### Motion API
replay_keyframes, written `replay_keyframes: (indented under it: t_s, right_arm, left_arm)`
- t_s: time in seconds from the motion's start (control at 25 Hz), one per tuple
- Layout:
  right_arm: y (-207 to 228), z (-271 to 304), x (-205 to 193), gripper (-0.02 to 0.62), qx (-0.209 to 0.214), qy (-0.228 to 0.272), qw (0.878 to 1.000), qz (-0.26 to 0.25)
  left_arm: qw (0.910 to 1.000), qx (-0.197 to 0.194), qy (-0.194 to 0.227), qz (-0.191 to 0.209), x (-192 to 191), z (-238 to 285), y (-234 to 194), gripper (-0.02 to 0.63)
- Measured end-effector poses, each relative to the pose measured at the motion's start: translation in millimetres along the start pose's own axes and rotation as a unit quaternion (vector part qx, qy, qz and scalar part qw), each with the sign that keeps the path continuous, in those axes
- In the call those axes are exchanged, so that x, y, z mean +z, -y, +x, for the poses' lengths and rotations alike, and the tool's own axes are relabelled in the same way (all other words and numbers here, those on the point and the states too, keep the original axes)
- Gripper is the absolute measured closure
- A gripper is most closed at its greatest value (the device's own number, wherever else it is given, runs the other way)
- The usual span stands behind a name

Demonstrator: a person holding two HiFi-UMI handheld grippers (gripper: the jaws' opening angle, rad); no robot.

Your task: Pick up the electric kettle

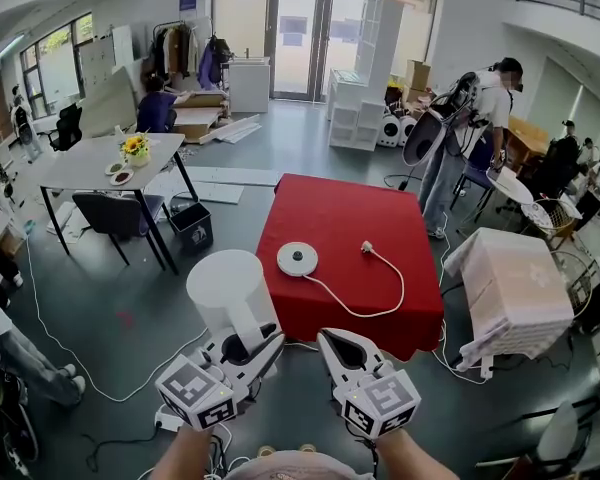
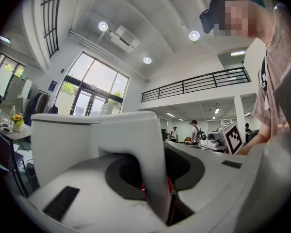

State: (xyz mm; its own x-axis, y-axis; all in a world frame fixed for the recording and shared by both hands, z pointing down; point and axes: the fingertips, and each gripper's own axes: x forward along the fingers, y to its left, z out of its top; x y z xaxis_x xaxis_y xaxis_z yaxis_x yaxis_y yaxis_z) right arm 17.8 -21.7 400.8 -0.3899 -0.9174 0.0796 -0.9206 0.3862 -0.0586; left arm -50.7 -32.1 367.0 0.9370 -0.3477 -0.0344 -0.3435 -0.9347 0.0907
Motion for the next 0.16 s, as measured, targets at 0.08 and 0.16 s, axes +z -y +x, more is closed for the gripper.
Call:
replay_keyframes:
  t_s: [0.08,0.16]
  right_arm:
    - [0.5,-1.2,-1.1,0.591,0.001,0.000,1.000,0.000]
    - [1.2,-2.9,-3.2,0.591,0.001,0.000,1.000,0.000]
  left_arm:
    - [1.0000,0.000,0.000,0.000,-0.9,0.5,1.5,0.517]
    - [1.0000,-0.001,0.000,-0.001,-2.5,1.2,3.4,0.517]
